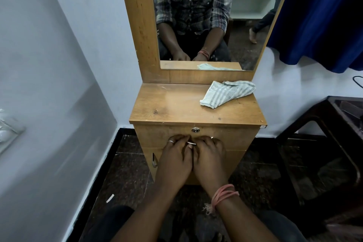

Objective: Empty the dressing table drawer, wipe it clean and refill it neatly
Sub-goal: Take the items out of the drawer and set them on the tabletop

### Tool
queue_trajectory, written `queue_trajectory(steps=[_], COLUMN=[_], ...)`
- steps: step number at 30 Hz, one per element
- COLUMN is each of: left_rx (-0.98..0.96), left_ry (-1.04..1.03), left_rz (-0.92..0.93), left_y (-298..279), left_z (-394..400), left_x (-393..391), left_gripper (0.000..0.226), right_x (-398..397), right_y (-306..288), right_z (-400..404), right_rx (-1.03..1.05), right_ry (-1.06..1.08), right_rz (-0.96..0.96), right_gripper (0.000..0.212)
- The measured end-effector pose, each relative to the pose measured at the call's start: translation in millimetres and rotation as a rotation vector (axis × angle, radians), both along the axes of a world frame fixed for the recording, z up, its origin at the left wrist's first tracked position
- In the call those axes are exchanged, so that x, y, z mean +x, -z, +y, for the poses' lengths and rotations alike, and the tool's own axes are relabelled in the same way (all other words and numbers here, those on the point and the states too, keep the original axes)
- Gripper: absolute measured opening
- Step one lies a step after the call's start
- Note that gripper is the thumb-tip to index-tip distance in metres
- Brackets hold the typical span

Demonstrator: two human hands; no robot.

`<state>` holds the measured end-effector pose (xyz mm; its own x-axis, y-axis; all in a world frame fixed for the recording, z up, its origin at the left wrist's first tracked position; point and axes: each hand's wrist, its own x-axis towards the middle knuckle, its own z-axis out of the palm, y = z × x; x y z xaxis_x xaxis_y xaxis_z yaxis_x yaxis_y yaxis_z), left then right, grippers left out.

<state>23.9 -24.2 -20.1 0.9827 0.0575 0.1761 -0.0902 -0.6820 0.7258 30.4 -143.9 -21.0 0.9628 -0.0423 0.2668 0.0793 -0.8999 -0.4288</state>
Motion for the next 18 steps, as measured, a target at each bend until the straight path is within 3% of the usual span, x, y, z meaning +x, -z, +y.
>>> queue_trajectory(steps=[8,18], left_rx=[0.114,0.426], left_ry=[0.06,0.122], left_rz=[-0.032,0.007], left_y=[-1,-12], left_z=[1,10], left_x=[-3,-37], left_gripper=[0.04,0.045], right_x=[-1,-25], right_y=[-3,-11], right_z=[2,-3], right_rx=[-0.001,0.008], right_ry=[-0.005,-0.026], right_rz=[0.043,0.094], right_gripper=[0.036,0.016])
